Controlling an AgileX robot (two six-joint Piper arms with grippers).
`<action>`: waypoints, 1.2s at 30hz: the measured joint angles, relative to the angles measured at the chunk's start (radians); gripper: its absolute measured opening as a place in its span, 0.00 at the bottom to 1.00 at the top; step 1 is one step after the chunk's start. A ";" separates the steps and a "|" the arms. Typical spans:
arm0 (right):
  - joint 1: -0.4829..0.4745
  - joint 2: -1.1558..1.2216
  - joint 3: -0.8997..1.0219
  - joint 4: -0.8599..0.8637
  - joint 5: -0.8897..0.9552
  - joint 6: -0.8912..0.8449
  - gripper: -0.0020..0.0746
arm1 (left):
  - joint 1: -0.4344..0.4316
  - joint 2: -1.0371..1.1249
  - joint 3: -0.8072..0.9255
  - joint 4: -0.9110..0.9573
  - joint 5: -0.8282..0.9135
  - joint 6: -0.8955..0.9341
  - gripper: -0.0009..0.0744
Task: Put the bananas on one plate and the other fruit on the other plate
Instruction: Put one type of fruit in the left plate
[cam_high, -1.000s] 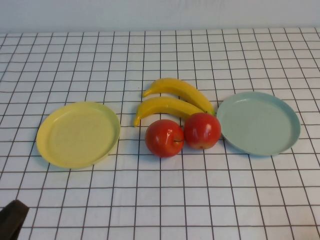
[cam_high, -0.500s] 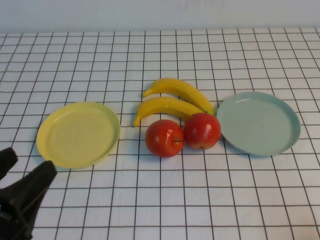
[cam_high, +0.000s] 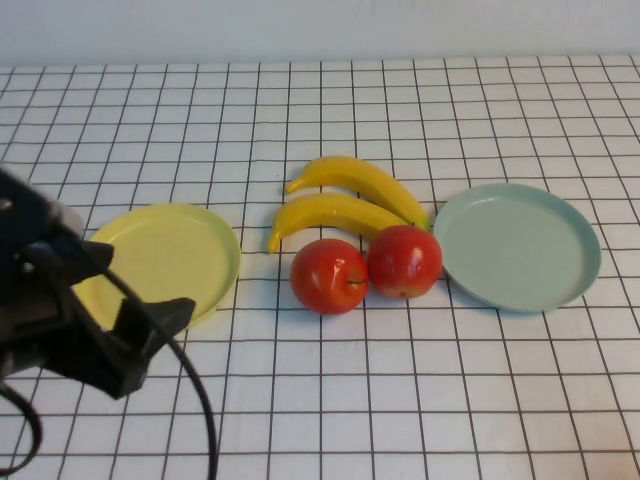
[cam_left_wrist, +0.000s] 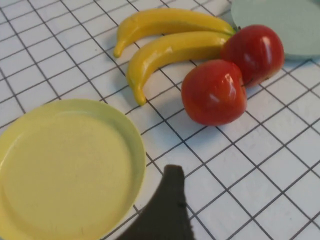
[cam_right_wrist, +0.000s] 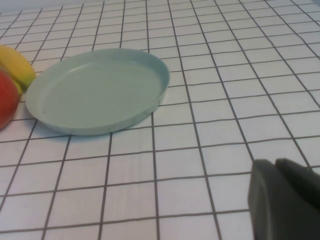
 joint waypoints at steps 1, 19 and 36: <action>0.000 0.000 0.000 0.000 0.000 0.000 0.01 | -0.039 0.029 -0.014 0.033 -0.011 -0.021 0.86; 0.000 0.000 0.000 0.000 0.000 0.000 0.01 | -0.409 0.718 -0.347 0.613 -0.292 -0.482 0.86; 0.000 0.000 0.000 0.000 0.000 0.000 0.01 | -0.437 0.884 -0.383 0.647 -0.359 -0.335 0.86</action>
